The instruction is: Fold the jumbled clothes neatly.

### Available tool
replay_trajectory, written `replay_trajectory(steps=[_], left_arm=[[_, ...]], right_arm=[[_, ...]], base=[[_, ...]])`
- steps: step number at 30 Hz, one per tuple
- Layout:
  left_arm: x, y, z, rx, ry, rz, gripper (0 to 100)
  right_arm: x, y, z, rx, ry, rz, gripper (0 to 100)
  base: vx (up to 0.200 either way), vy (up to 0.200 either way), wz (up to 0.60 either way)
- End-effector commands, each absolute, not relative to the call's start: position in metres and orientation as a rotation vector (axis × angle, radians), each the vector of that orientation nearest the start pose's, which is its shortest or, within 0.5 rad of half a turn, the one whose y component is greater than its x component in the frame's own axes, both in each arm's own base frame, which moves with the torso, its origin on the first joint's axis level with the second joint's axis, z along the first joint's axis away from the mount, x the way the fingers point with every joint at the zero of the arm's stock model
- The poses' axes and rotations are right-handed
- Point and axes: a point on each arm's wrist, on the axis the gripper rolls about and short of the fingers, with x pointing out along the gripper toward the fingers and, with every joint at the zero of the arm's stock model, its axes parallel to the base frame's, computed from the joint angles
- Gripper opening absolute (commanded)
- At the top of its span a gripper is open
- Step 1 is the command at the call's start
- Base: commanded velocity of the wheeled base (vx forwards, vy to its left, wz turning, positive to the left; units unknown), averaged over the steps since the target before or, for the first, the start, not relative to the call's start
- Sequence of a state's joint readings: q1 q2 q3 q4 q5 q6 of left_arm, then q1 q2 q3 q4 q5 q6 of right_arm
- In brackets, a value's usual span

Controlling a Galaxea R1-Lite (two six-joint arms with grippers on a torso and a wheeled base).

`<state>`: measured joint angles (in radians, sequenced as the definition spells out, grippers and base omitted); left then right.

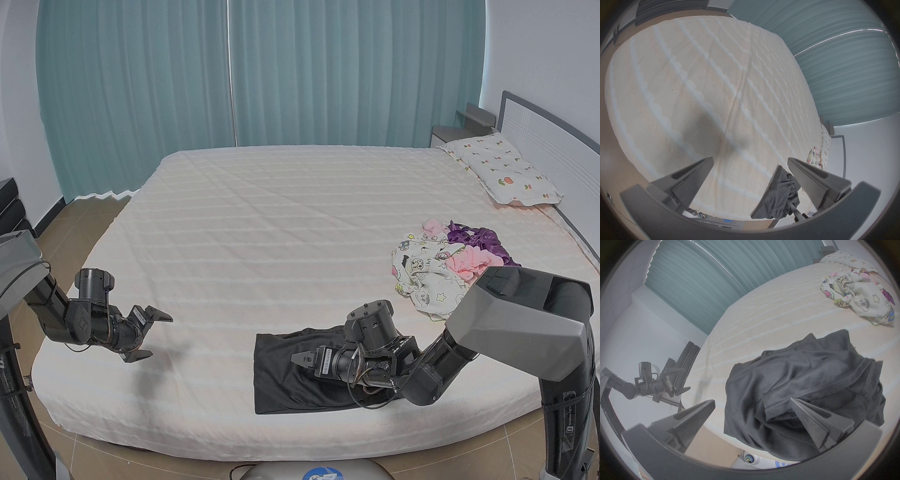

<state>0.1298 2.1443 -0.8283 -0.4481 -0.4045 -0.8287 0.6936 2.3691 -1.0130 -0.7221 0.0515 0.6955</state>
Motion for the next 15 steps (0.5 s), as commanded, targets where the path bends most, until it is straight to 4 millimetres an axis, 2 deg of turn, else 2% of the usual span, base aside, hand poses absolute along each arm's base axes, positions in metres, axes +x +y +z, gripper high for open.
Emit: replay_trajectory(steps=[1, 5, 15], left_arm=[[0.3437, 0.0362, 0.0249, -1.002, 0.909, 0.108, 100], [0.3437, 0.0361, 0.0249, -1.002, 0.91, 0.107, 100], [0.3437, 0.0362, 0.0244, -1.002, 0.911, 0.109, 100]], right_arm=[[0.3065, 0.2702, -0.008, 0.433, 0.843, 0.493, 100], [0.3057, 0.271, -0.0105, 0.429, 0.848, 0.49, 100], [0.2965, 0.2627, -0.0019, 0.421, 0.854, 0.479, 100]], base=[[0.0, 0.0, 0.0], [0.0, 0.0, 0.0], [0.0, 0.0, 0.0]])
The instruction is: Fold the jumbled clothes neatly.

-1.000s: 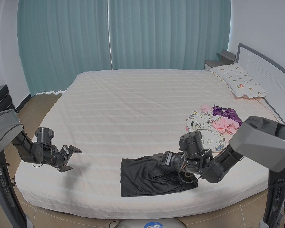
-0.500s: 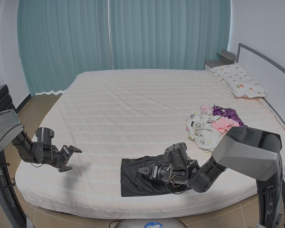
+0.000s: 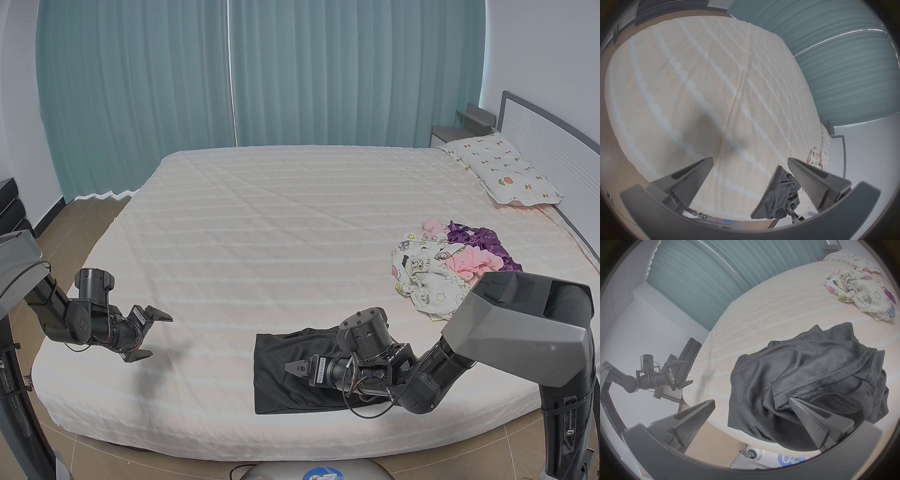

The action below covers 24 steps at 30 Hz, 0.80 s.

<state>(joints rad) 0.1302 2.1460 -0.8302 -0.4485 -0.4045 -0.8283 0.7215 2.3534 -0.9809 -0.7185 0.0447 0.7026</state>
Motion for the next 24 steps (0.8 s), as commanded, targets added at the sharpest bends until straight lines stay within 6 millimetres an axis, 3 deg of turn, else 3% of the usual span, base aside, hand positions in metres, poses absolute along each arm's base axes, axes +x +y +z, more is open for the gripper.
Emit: replay_trajectory(steps=[1, 14, 24], left_arm=[[0.344, 0.036, 0.024, -1.003, 0.913, 0.108, 100], [0.344, 0.036, 0.025, -1.002, 0.91, 0.107, 100], [0.344, 0.036, 0.024, -1.002, 0.911, 0.109, 100]], right_arm=[[0.297, 0.263, -0.003, 0.421, 0.857, 0.477, 100], [0.306, 0.271, -0.018, 0.421, 0.861, 0.473, 100], [0.32, 0.274, -0.017, 0.421, 0.788, 0.405, 100]], base=[[0.0, 0.0, 0.0], [0.0, 0.0, 0.0], [0.0, 0.0, 0.0]])
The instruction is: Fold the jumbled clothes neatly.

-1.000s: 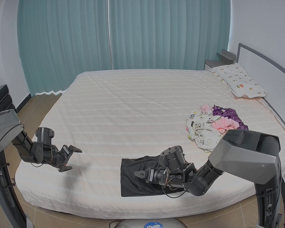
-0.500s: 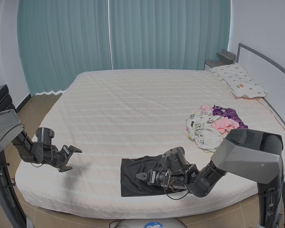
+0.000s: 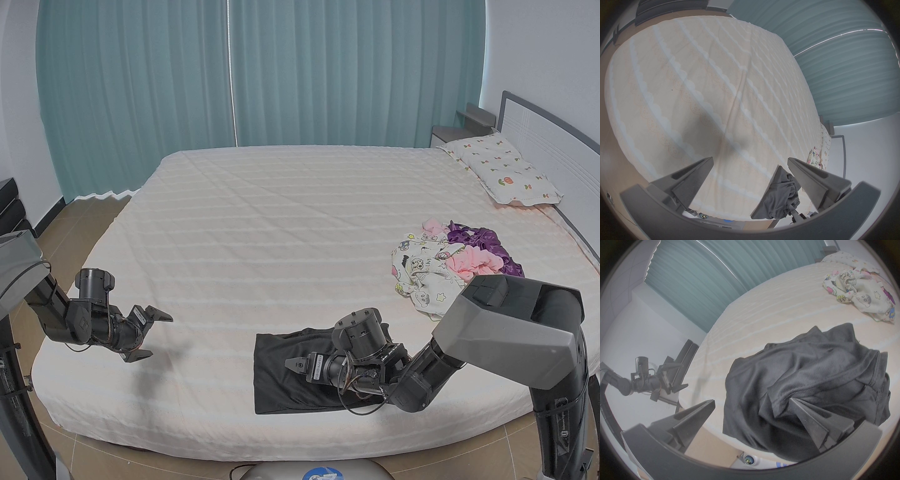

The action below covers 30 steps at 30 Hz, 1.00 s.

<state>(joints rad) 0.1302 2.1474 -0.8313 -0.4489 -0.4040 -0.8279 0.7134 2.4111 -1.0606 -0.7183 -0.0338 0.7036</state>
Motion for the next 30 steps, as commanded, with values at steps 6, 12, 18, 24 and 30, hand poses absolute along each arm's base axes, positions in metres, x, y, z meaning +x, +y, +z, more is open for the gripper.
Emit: replay_trajectory(steps=[6, 12, 18, 24, 30], left_arm=[[0.344, 0.036, 0.024, -1.002, 0.911, 0.109, 100], [0.344, 0.036, 0.024, -1.0, 0.911, 0.108, 100], [0.344, 0.036, 0.024, -1.001, 0.911, 0.106, 100], [0.344, 0.036, 0.024, -0.999, 0.911, 0.107, 100], [0.344, 0.036, 0.024, -1.0, 0.911, 0.108, 100]], right_arm=[[0.326, 0.274, -0.015, 0.426, 0.766, 0.384, 100], [0.329, 0.27, -0.018, 0.423, 0.767, 0.376, 100], [0.327, 0.267, -0.021, 0.399, 0.78, 0.376, 0], [0.323, 0.258, -0.013, 0.375, 0.814, 0.351, 0], [0.325, 0.228, 0.002, 0.345, 0.822, 0.3, 0]], base=[[0.0, 0.0, 0.0], [0.0, 0.0, 0.0], [0.0, 0.0, 0.0], [0.0, 0.0, 0.0], [0.0, 0.0, 0.0]])
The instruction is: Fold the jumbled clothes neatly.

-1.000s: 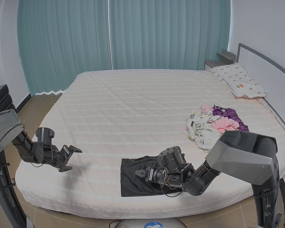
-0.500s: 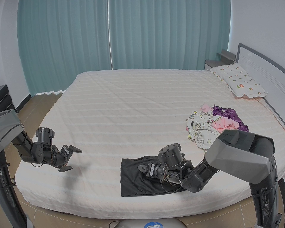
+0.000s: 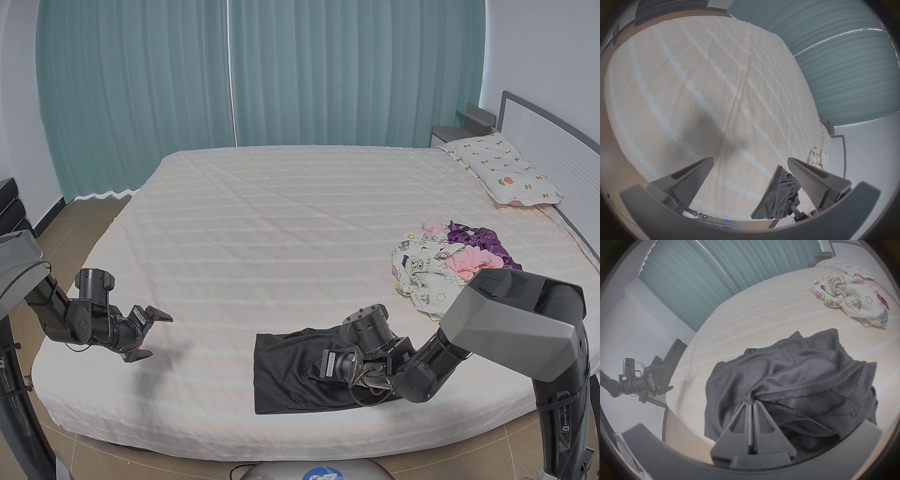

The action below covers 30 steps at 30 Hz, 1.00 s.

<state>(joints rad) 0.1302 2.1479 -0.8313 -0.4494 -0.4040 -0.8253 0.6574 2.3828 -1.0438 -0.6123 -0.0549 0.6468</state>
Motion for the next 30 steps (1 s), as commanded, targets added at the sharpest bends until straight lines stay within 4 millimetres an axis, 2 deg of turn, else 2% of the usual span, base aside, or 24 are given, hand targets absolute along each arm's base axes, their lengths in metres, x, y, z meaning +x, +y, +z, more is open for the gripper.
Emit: replay_trajectory(steps=[1, 12, 15, 16, 17, 20, 25, 30], left_arm=[[0.344, 0.036, 0.024, -1.0, 0.911, 0.106, 100], [0.344, 0.036, 0.024, -1.001, 0.911, 0.106, 100], [0.344, 0.036, 0.024, -1.001, 0.911, 0.106, 100], [0.344, 0.036, 0.024, -1.001, 0.911, 0.106, 100], [0.344, 0.036, 0.024, -1.001, 0.911, 0.106, 100], [0.344, 0.036, 0.024, -1.001, 0.911, 0.106, 100], [0.344, 0.036, 0.024, -1.001, 0.911, 0.106, 100], [0.344, 0.036, 0.024, -1.001, 0.911, 0.106, 100]], right_arm=[[0.325, 0.222, 0.003, 0.344, 0.821, 0.293, 0], [0.324, 0.184, 0.03, 0.391, 0.787, 0.24, 0], [0.317, 0.162, 0.042, 0.42, 0.791, 0.239, 0], [0.317, 0.162, 0.042, 0.42, 0.791, 0.239, 0], [0.316, 0.149, 0.047, 0.433, 0.79, 0.233, 0], [0.319, 0.126, 0.05, 0.424, 0.785, 0.221, 0], [0.323, 0.097, 0.047, 0.422, 0.806, 0.245, 0], [0.328, 0.091, 0.028, 0.409, 0.854, 0.249, 0]], base=[[0.0, 0.0, 0.0], [0.0, 0.0, 0.0], [0.0, 0.0, 0.0], [0.0, 0.0, 0.0], [0.0, 0.0, 0.0], [0.0, 0.0, 0.0], [0.0, 0.0, 0.0], [0.0, 0.0, 0.0]])
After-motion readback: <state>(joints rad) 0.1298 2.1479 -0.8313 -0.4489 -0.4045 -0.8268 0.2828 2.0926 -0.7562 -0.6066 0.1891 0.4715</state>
